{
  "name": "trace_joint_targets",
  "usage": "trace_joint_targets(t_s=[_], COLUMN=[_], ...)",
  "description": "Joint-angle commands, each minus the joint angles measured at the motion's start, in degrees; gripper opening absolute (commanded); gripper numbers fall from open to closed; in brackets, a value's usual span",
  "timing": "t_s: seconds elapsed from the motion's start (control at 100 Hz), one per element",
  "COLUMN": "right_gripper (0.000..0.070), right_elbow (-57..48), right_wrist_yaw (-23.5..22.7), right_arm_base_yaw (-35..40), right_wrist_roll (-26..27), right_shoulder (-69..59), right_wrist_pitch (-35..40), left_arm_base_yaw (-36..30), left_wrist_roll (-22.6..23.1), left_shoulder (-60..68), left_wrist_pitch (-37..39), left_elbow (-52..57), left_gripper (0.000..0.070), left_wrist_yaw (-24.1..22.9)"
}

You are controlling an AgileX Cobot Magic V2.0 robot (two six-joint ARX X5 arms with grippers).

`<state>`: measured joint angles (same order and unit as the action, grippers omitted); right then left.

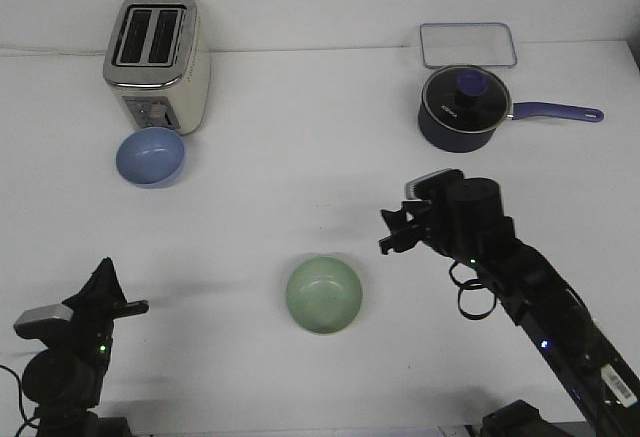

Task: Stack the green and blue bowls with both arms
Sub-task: 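Release the green bowl at center and pull the right gripper back, then reach the left gripper to the light blue bowl by the toaster and grasp its rim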

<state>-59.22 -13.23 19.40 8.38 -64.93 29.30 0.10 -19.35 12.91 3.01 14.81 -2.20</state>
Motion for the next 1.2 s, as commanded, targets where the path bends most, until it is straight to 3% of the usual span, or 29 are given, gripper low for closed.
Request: trace_joint_targets(t_s=[0.0,0.3,0.34,0.45,0.5,0.77,1.14,1.19], right_gripper=[0.03,0.03,0.03,0.03,0.03,0.03,0.03,0.03], right_elbow=[0.37,14.95,16.83,21.05,22.38,24.33,24.33,24.33], right_wrist_yaw=[0.59,4.15,4.15,4.11,4.13,2.73,2.71,2.71], right_arm_base_yaw=[-2.71,-8.63,-8.76,-8.76,-8.76,-8.76,-8.76,-8.76], right_wrist_roll=[-1.77,-2.54,-2.45,-2.4,-2.36,-1.11,-1.05,-1.03], right_shoulder=[1.29,14.38,15.58,17.75,18.29,18.82,18.82,18.82], right_wrist_pitch=[-0.17,-5.2,-5.22,-5.22,-5.16,-6.51,-6.19,-6.16], left_arm_base_yaw=[0.07,3.02,3.63,5.49,6.08,8.46,8.98,8.79], left_wrist_roll=[-2.19,2.27,2.23,2.27,2.73,6.21,7.8,7.91], left_shoulder=[7.19,49.37,54.07,66.07,70.53,88.11,97.72,98.12], left_wrist_pitch=[-0.17,-10.69,-12.63,-19.17,-22.01,-30.42,-26.77,-26.29], left_elbow=[4.81,35.36,39.69,51.56,56.19,72.96,73.79,73.79], left_gripper=[0.0013,0.0041,0.0119,0.0449,0.0519,0.0522,0.052,0.0493], left_wrist_yaw=[-0.39,1.44,2.69,6.01,6.62,6.62,6.62,6.6])
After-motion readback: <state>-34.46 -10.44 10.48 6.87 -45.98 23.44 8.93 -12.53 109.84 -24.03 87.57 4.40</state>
